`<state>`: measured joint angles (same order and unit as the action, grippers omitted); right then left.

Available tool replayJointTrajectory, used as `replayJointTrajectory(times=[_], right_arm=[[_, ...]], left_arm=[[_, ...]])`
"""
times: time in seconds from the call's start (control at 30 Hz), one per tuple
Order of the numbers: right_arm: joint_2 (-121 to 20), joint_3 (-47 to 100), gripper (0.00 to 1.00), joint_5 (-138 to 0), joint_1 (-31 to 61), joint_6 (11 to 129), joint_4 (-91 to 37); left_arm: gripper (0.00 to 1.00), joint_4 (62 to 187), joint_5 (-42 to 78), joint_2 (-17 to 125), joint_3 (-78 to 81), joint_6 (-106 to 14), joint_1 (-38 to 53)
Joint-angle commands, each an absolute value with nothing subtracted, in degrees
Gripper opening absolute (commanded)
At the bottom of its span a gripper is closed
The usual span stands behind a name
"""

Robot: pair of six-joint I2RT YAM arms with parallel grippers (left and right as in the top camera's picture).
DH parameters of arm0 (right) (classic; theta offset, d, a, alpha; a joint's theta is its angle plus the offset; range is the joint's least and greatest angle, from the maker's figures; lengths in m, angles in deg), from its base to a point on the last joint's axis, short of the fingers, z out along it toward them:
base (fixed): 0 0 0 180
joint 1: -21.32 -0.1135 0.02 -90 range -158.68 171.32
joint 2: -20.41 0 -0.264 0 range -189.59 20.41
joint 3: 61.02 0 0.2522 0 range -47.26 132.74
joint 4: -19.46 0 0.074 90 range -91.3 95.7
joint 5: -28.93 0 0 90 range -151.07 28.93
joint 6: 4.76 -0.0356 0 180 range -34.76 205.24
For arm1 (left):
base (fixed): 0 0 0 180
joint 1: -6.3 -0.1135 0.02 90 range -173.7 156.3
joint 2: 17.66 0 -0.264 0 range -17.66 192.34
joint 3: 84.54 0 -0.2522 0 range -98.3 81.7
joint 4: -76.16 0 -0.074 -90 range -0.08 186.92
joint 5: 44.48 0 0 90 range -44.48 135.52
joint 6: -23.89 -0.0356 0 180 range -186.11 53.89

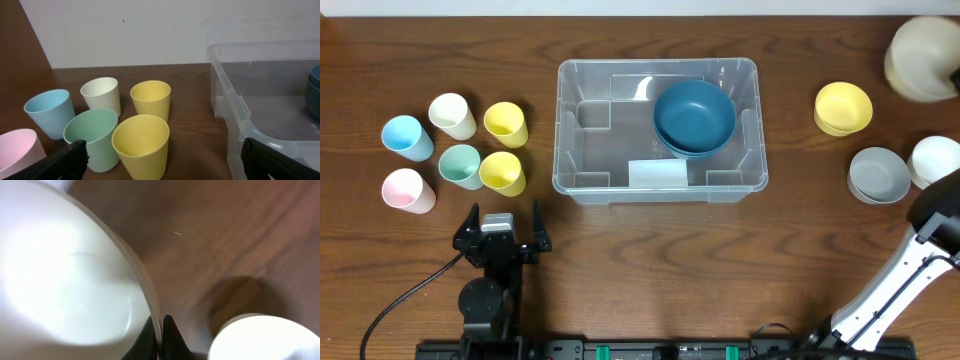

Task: Pack container
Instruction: 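Carry the cream bowl with the right gripper onto the teal bowls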

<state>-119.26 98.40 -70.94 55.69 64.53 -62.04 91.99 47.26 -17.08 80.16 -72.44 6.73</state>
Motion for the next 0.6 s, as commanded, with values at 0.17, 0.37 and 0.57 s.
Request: replayJointTrajectory(times=[0.17, 0.37, 0.57], right_arm=[[-118.98, 114.9, 0.01, -86.63, 48.31, 69.95, -72.19], [-118.98, 120.98, 0.01, -86.54, 36.72, 72.03, -77.96], [-118.98, 121.05, 0.01, -78.5, 24.22, 70.89, -78.28]], left_arm=[[0.98, 93.84, 48.57, -17.36, 81.47, -73.4, 6.47], [0.98, 93.84, 48.55, -17.36, 81.47, -73.4, 6.47], [0.98, 93.84, 48.57, -17.36, 81.47, -73.4, 6.47]])
